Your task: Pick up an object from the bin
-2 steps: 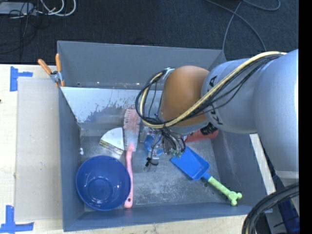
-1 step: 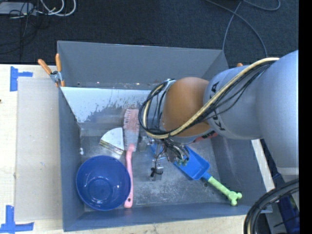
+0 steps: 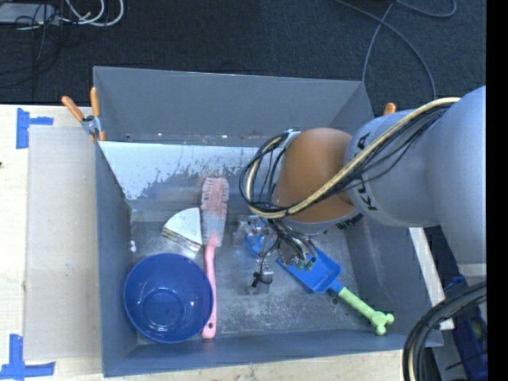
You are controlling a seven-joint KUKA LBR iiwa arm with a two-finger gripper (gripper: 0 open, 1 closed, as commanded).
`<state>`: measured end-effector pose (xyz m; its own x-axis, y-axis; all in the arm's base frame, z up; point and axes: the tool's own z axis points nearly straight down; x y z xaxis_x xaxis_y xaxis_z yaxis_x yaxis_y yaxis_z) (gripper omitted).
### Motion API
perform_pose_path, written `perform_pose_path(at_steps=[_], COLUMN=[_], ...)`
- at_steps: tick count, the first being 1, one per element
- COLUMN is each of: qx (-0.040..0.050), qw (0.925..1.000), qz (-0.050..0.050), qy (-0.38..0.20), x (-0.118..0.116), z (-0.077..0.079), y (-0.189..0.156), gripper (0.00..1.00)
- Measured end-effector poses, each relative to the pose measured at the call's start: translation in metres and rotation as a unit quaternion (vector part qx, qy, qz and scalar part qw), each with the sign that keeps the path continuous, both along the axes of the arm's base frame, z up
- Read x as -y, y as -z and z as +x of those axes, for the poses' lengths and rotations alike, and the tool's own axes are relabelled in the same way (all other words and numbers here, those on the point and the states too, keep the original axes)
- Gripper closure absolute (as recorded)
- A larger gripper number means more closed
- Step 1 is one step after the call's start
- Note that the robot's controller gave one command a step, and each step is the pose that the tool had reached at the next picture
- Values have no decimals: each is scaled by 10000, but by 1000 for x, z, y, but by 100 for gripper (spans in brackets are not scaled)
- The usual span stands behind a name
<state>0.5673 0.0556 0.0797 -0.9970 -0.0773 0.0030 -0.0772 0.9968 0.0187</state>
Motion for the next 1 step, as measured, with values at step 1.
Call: perform_pose_path(at_steps=[1], qx=[-8], qw=[9991], qz=[-39], qy=[429], x=[-11], z=[0], y=[-6], gripper=[0])
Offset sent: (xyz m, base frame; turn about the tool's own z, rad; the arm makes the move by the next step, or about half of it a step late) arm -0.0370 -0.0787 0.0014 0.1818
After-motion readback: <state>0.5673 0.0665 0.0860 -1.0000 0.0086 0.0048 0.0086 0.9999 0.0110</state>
